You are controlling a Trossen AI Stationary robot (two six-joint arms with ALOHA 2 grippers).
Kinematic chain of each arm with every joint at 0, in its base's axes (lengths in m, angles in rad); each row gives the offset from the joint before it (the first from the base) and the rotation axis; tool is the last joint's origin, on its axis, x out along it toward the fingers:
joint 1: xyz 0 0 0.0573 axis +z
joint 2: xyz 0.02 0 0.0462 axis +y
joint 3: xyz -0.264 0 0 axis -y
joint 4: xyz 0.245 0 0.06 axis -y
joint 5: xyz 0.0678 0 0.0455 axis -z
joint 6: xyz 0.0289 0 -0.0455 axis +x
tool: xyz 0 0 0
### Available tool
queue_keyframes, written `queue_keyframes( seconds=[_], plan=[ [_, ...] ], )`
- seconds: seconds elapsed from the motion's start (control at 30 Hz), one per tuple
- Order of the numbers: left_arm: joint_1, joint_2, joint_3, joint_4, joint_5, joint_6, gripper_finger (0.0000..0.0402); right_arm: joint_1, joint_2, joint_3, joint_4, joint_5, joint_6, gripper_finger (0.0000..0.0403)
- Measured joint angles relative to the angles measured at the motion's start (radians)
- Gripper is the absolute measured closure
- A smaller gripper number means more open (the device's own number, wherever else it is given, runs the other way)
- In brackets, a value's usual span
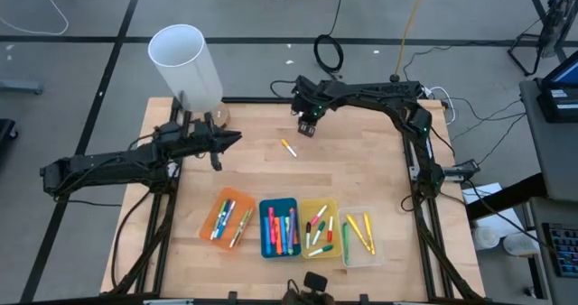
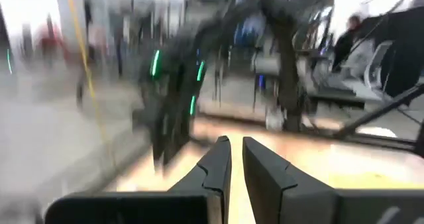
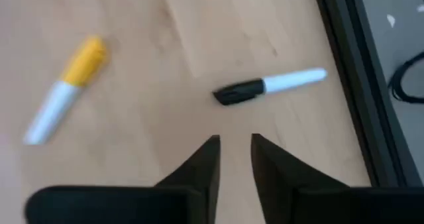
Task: Pick & Place Markers
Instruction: Put the black highlighter pen into the yellow bin
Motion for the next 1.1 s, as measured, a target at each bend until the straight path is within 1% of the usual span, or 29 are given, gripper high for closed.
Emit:
queue_keyframes(
  seconds=[0.07,0.13,0.2,0.3,0.4,0.47,0.53,0.6,0.7,0.8,0.9,1.03,1.1],
  plan=[
    [0.004,0.023,0.055,-0.176,-0.035,-0.080,0.0355,0.017,-0.034,0.000,-0.014,0.001,0.013,0.0314],
    [-0.008,0.088,0.128,-0.340,-0.111,-0.100,0.0355,0.035,-0.070,0.000,-0.034,-0.001,0.027,0.0300],
    [-0.043,0.191,0.179,-0.405,-0.150,-0.092,0.0355,0.051,-0.112,0.000,-0.071,-0.010,0.045,0.0287],
    [-0.101,0.391,0.266,-0.421,-0.174,0.008,0.0355,0.079,-0.164,0.000,-0.110,-0.049,0.047,0.0274],
    [-0.122,0.594,0.420,-0.502,-0.177,0.080,0.0354,0.106,-0.218,-0.009,-0.122,-0.090,0.036,0.0266],
    [-0.122,0.729,0.544,-0.601,-0.143,0.102,0.0354,0.119,-0.257,-0.024,-0.116,-0.108,0.012,0.0262],
    [-0.125,0.864,0.669,-0.695,-0.124,0.189,0.0354,0.129,-0.297,-0.048,-0.112,-0.106,-0.008,0.0261],
    [-0.125,0.974,0.774,-0.816,-0.125,0.307,0.0354,0.133,-0.337,-0.079,-0.105,-0.102,-0.014,0.0261],
    [-0.112,1.106,0.910,-0.923,-0.124,0.396,0.0354,0.133,-0.402,-0.138,-0.092,-0.101,-0.016,0.0261],
    [-0.097,1.193,1.002,-0.994,-0.101,0.466,0.0354,0.132,-0.478,-0.225,-0.055,-0.100,-0.025,0.0261],
    [-0.093,1.246,1.061,-1.007,-0.052,0.515,0.0354,0.129,-0.558,-0.329,0.010,-0.101,-0.047,0.0261],
    [-0.087,1.281,1.127,-1.066,-0.064,0.585,0.0354,0.125,-0.663,-0.483,0.143,-0.104,-0.079,0.0261],
    [-0.079,1.284,1.133,-1.066,-0.072,0.630,0.0354,0.124,-0.708,-0.563,0.228,-0.104,-0.098,0.0261]
  ],
)
